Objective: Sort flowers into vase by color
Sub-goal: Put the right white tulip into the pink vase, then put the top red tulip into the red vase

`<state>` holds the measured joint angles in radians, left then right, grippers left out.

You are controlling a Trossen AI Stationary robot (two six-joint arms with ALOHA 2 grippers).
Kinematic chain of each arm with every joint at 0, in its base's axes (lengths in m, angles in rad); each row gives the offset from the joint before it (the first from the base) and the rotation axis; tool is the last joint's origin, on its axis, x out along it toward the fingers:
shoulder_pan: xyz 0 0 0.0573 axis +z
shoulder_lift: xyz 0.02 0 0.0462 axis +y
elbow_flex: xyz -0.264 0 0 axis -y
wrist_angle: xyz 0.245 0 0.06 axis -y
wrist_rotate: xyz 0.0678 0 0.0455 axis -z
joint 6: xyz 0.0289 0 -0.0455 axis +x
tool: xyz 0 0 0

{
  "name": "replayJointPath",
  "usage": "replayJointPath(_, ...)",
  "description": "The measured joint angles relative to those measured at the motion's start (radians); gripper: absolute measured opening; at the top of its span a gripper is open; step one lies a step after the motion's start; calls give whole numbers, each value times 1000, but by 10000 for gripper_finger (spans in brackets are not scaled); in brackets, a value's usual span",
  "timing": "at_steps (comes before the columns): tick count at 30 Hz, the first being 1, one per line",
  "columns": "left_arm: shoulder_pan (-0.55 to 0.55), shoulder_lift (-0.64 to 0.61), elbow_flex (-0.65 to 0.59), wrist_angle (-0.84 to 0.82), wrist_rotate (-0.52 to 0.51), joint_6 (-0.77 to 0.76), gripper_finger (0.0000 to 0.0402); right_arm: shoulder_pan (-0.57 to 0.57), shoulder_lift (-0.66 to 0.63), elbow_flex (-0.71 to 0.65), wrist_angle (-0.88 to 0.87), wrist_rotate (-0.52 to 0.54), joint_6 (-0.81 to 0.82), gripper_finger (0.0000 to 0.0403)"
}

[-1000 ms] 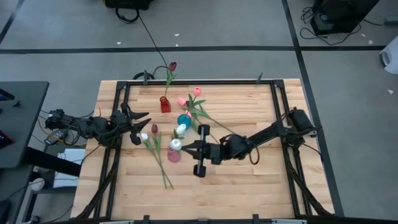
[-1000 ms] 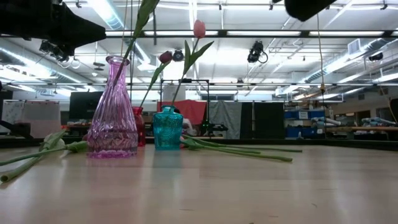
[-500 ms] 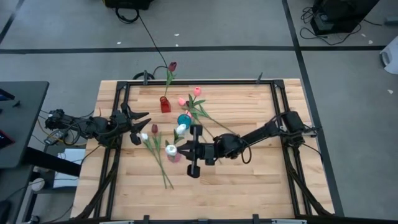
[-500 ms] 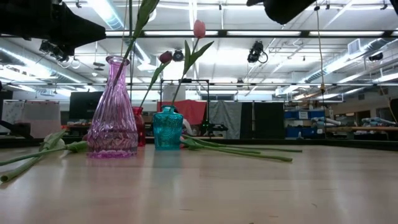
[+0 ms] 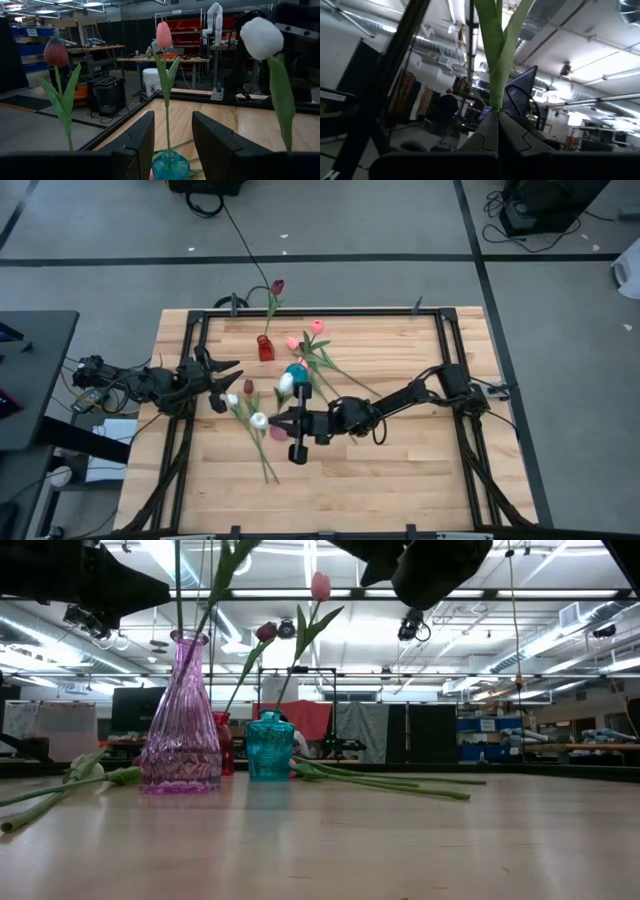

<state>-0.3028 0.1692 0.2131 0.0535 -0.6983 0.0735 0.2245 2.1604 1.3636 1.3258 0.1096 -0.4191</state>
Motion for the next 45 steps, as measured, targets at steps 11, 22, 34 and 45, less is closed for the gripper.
replayJointPath(11, 0, 0, 0, -1, 0, 1, 137, 0, -4, 0, -120, 122, 4, 5)
replayJointPath(22, 0, 0, 0, -1, 0, 1, 137, 31, -14, 0, -385, 402, 73, 26)
replayJointPath(34, 0, 0, 0, 2, 0, 1, 137, -13, -252, 0, -1057, 228, 398, 163)
replayJointPath(45, 0, 0, 0, 3, 0, 1, 137, -10, -448, 1, -1706, 14, 650, 187)
